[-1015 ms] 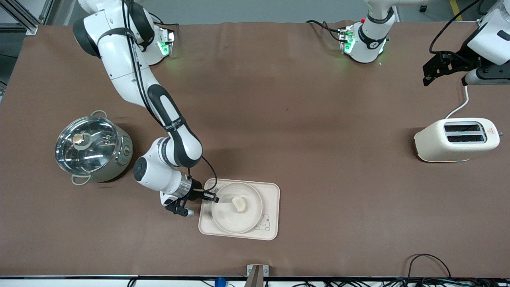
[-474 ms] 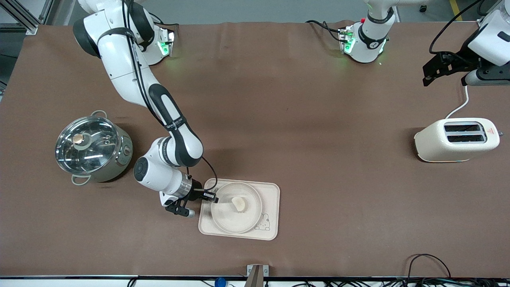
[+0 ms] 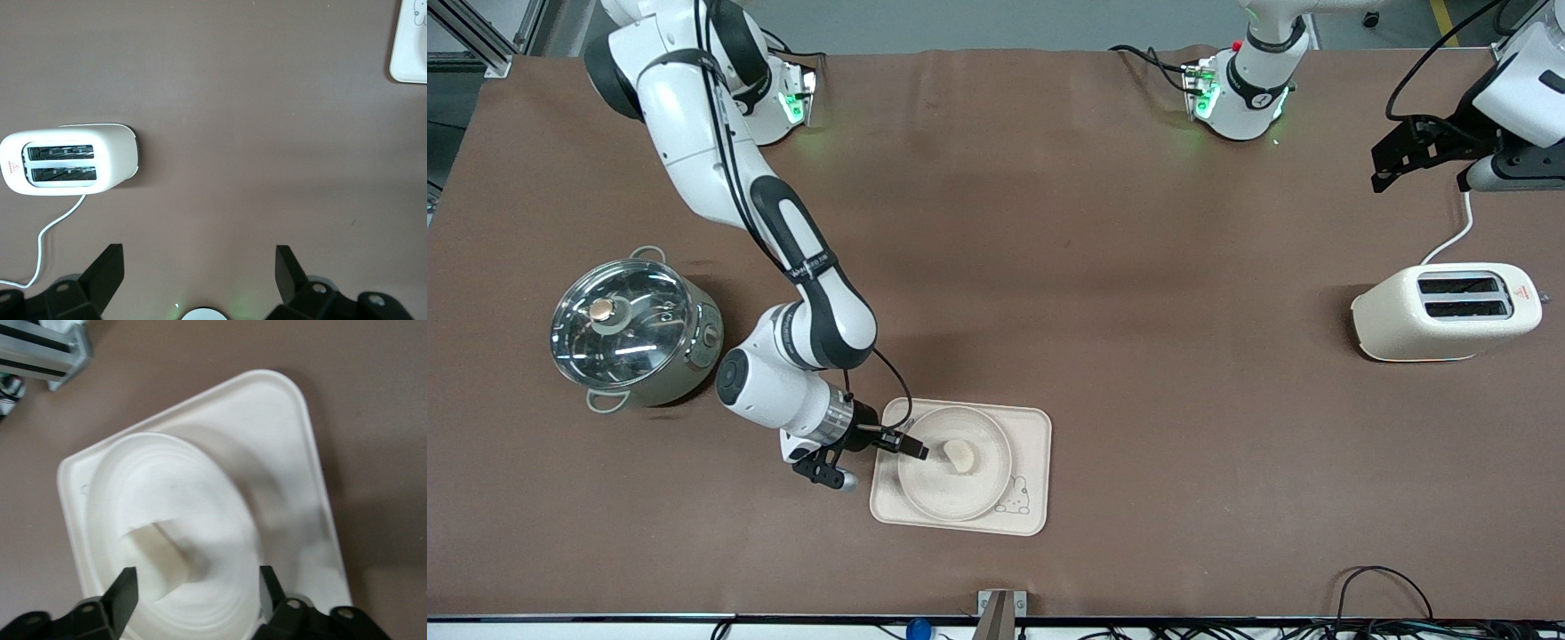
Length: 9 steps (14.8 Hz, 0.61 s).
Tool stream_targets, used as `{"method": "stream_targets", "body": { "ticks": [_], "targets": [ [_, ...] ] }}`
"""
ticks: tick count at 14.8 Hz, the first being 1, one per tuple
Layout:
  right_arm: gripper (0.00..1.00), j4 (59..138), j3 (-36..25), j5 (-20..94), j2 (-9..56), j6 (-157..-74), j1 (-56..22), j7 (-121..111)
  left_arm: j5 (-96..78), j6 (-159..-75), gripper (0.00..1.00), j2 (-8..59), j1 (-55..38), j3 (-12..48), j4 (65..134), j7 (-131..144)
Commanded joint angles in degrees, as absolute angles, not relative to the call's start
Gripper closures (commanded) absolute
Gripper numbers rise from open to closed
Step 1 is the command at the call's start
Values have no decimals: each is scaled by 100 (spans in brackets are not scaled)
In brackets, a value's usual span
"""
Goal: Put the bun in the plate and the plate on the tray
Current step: 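Hold the plate in place on the tray with the right gripper, then open the right gripper and release the plate rim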
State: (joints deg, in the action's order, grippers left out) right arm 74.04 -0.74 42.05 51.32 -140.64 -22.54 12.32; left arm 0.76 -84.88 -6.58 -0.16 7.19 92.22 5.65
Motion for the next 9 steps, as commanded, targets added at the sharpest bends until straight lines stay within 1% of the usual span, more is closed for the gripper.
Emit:
{"method": "stream_targets", "body": {
  "ticks": [1, 3, 5, 6, 7, 9],
  "targets": [
    [0, 7585, -9, 4122, 4598, -13791, -2206, 1450, 18, -8437, 0, -703, -9, 686, 9141, 448],
    [0, 7585, -79, 4070, 4370, -13371, -2136, 1459, 18, -8429, 0, -712, -9, 686, 9132, 457],
    [0, 7655, -236, 3999, 3922, -12433, -1873, 1450, 26, -8420, 0, -721, -9, 677, 9132, 475],
    [0, 7742, -429, 3842, 3607, -11941, -1829, 1450, 26, -8420, 0, -721, -9, 659, 9132, 466],
    [0, 7787, -700, 3484, 3273, -11440, -1837, 1433, 35, -8420, 0, -721, -9, 668, 9132, 475],
    [0, 7770, -992, 2659, 2727, -10499, -1750, 1345, 44, -8420, 0, -729, -9, 668, 9114, 501]
  ]
}}
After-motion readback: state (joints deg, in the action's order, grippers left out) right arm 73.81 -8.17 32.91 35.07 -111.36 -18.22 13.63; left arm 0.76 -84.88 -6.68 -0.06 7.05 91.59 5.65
